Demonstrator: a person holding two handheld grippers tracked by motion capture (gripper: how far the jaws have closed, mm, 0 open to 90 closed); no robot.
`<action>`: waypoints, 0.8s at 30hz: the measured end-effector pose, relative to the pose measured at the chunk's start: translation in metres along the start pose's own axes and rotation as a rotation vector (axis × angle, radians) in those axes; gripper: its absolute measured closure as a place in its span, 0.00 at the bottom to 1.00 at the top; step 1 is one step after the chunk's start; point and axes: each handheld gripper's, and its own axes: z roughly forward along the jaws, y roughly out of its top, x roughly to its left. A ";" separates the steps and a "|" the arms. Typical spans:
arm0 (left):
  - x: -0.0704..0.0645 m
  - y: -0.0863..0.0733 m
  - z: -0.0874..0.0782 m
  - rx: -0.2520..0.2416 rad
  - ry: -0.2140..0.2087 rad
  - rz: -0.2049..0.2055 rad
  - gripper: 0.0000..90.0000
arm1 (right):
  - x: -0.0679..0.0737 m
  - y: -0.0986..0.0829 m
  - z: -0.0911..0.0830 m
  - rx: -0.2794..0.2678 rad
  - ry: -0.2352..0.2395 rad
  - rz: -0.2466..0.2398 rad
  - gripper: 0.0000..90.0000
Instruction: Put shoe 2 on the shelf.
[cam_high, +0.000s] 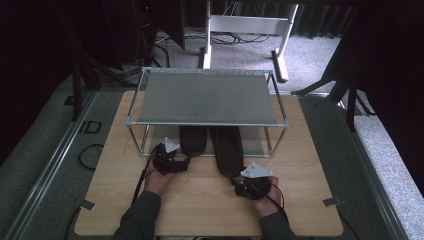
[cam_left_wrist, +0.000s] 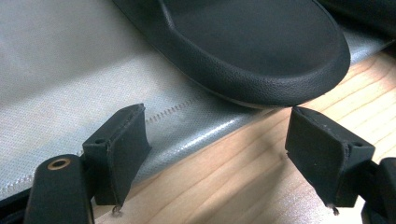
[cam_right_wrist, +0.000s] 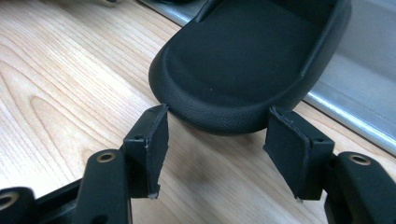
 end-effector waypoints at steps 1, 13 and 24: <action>0.000 0.000 0.000 0.000 0.000 0.000 0.24 | 0.001 0.001 0.001 -0.001 -0.002 -0.004 0.44; 0.000 0.000 0.000 -0.001 0.000 0.000 0.24 | 0.008 0.011 0.014 -0.002 -0.027 -0.023 0.46; 0.000 0.000 0.000 -0.003 -0.002 -0.003 0.24 | 0.010 0.017 0.021 -0.002 -0.036 -0.026 0.46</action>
